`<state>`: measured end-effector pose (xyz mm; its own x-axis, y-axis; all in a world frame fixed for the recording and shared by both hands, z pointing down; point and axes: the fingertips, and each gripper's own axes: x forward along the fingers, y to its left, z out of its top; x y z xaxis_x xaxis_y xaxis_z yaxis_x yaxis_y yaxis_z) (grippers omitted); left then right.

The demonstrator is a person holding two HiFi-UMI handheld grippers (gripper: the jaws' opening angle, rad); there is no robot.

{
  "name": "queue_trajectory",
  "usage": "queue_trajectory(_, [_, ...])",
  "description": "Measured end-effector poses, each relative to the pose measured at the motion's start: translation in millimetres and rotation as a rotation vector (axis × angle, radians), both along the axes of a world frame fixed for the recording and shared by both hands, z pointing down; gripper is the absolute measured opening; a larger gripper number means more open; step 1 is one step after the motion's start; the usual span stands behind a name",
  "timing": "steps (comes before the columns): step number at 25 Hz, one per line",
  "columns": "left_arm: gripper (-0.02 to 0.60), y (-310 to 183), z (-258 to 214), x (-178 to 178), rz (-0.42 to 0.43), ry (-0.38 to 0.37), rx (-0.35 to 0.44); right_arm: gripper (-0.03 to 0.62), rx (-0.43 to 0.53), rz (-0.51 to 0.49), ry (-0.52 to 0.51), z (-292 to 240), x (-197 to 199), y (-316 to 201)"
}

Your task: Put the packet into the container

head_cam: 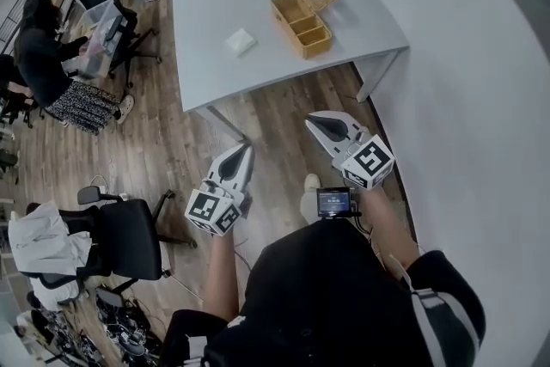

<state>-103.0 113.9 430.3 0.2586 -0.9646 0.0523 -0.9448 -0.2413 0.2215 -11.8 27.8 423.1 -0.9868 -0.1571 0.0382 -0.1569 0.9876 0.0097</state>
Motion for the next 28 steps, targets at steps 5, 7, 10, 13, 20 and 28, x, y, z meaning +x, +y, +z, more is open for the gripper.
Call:
queue_trajectory(5, [0.008,-53,-8,-21,-0.027,-0.020,0.000,0.023,0.003,-0.019,-0.042,-10,-24,-63])
queue_trajectory(7, [0.008,-73,-8,-31,-0.046,-0.026,-0.004,0.023,0.014,-0.033,-0.053,-13,-33,-85])
queue_trajectory(10, [0.008,-104,-11,-40,-0.076,-0.023,-0.015,0.023,0.006,-0.046,-0.053,-7,-42,-115])
queue_trajectory(13, [0.008,-131,-11,-47,-0.079,-0.025,-0.011,0.023,-0.001,-0.052,-0.047,-7,-49,-139])
queue_trajectory(20, [0.008,-168,3,-91,-0.134,-0.058,-0.029,0.023,-0.031,-0.064,-0.027,6,-78,-179])
queue_trajectory(28, [0.008,-220,24,-151,-0.122,-0.024,-0.041,0.023,-0.043,-0.038,-0.013,22,-130,-225])
